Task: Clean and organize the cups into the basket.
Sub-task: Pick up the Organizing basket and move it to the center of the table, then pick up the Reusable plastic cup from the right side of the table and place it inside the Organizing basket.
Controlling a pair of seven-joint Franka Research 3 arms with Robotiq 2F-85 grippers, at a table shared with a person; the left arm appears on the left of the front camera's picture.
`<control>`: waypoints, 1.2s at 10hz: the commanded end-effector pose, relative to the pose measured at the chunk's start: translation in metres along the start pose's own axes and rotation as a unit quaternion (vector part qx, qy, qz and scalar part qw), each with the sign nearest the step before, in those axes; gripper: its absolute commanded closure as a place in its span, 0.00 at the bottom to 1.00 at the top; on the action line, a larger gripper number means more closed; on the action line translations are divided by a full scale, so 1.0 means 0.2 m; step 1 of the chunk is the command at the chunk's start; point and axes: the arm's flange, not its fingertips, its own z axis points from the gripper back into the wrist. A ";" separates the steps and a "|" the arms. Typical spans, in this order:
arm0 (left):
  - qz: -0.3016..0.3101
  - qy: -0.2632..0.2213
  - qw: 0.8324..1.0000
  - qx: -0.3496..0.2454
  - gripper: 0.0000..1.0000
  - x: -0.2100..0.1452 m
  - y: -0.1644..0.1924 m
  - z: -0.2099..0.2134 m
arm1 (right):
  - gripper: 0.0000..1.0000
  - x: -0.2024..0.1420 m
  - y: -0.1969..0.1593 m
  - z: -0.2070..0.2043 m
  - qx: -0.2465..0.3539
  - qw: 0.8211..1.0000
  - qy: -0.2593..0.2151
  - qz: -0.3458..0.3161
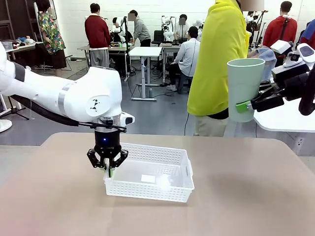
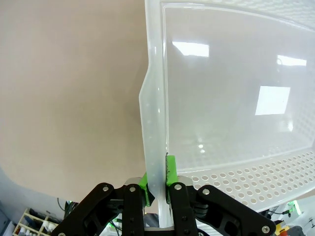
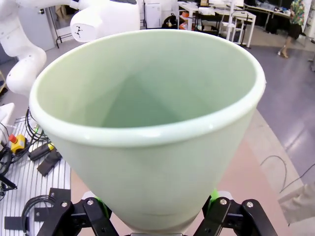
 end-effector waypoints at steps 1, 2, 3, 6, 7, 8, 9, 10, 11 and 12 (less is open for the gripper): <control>0.006 -0.006 1.000 0.008 1.00 0.03 -0.04 0.00 | 1.00 -0.01 -0.01 0.02 -0.002 1.000 0.000 -0.016; 0.008 -0.003 1.000 0.008 1.00 0.03 -0.04 0.00 | 1.00 -0.03 -0.02 0.04 -0.001 1.000 -0.003 -0.018; 0.015 -0.001 1.000 0.000 1.00 0.03 -0.04 0.00 | 1.00 -0.01 -0.01 0.01 -0.001 1.000 -0.001 -0.002; -0.002 0.003 1.000 -0.001 1.00 0.02 -0.02 -0.01 | 1.00 -0.01 -0.01 0.01 -0.001 1.000 -0.001 -0.002; -0.002 0.003 1.000 -0.001 1.00 0.02 -0.02 -0.01 | 1.00 -0.01 -0.01 0.01 -0.001 1.000 -0.001 -0.002; -0.002 0.003 1.000 -0.001 1.00 0.02 -0.02 -0.01 | 1.00 -0.01 -0.01 0.01 -0.001 1.000 -0.001 -0.002; -0.002 0.003 1.000 -0.001 1.00 0.02 -0.02 -0.01 | 1.00 -0.01 -0.01 0.01 -0.001 1.000 -0.001 -0.002; -0.002 0.003 1.000 -0.001 1.00 0.02 -0.02 -0.01 | 0.19 -0.01 -0.01 0.01 0.000 1.000 -0.004 -0.003; -0.002 0.003 1.000 -0.001 1.00 0.02 -0.02 -0.01 | 0.19 0.11 0.01 -0.16 0.026 0.996 0.079 0.029; -0.002 0.003 1.000 -0.001 1.00 0.02 -0.02 -0.01 | 0.19 0.24 0.03 -0.31 0.046 0.985 0.161 0.049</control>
